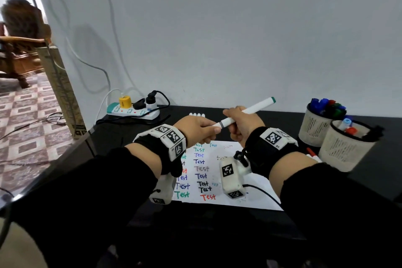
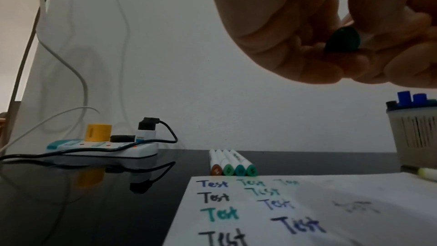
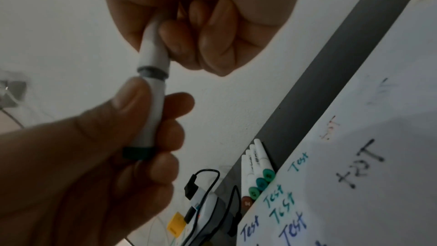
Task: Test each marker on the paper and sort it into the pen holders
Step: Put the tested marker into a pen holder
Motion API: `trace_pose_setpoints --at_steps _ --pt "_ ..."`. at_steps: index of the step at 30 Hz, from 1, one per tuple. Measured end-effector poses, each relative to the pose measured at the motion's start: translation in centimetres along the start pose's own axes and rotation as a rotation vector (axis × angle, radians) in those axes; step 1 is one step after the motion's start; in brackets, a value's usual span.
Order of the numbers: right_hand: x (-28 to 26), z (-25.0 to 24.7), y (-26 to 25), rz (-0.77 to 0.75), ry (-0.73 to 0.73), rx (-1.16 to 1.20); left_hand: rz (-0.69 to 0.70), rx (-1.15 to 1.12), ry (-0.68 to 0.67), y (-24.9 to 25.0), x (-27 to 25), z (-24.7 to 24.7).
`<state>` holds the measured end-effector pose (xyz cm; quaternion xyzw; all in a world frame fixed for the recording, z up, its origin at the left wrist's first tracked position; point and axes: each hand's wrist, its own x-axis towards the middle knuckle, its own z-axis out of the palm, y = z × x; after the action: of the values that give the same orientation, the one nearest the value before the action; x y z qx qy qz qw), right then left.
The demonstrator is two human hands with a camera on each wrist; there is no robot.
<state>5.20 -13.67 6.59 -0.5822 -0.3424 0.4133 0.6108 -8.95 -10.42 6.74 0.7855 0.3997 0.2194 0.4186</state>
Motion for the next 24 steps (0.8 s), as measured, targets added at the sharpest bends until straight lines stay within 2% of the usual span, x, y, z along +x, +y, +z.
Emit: trace_pose_setpoints --at_steps 4,13,18,24 --pt "-1.0 -0.9 -1.3 -0.040 -0.013 0.051 0.001 -0.139 0.016 1.7 -0.3 0.3" --pt "-2.7 -2.1 -2.5 -0.065 -0.041 0.120 0.049 -0.207 -0.033 4.0 -1.3 0.8" --pt "-2.7 -1.9 -2.3 -0.040 -0.071 0.104 0.029 -0.133 0.005 3.4 -1.1 0.3" --pt "-1.8 -3.5 -2.4 0.000 -0.049 0.184 -0.029 0.081 0.098 1.1 -0.6 -0.9"
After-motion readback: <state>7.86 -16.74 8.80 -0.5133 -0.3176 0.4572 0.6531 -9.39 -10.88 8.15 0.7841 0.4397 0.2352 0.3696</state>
